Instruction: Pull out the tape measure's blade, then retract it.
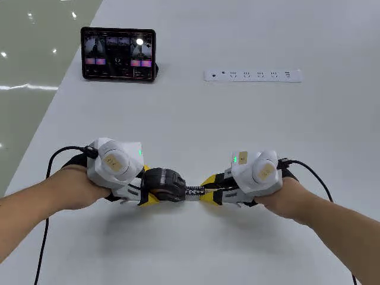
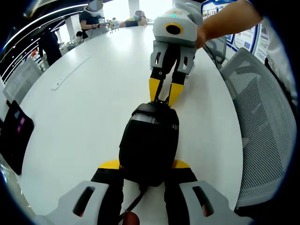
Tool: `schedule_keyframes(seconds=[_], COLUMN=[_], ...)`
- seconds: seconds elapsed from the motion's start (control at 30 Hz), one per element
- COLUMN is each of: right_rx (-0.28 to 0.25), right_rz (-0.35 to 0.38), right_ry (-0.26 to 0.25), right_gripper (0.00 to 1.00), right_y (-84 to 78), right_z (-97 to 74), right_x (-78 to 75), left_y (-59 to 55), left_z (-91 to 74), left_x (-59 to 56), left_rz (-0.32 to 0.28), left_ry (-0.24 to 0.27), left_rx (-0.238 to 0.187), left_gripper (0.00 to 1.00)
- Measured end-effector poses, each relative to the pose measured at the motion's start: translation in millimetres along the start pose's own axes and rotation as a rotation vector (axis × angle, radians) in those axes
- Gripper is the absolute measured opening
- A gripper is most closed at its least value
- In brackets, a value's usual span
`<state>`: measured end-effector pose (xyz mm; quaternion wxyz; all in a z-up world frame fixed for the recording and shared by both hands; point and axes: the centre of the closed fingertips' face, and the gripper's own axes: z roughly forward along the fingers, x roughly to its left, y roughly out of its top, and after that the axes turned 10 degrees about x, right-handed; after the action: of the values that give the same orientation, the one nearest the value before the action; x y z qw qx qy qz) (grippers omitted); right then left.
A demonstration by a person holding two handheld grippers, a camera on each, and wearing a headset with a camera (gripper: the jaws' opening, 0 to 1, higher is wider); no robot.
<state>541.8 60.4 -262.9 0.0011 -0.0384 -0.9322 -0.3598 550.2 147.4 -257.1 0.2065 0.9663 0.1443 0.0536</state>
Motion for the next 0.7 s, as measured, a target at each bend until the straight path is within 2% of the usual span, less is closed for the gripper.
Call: schedule_keyframes(seconds=[0.7], right_rx=[0.015], right_rz=[0.014], right_ry=[-0.017], right_gripper=[0.09], right_y=[-16.9], right_z=[-17.5], right_x=[-3.7], left_y=[-0.8], left_z=[-0.5], left_x=[0.3], left_rz=[-0.005], left_ry=[0.004], left_rx=[0.000], left_gripper=[0.28])
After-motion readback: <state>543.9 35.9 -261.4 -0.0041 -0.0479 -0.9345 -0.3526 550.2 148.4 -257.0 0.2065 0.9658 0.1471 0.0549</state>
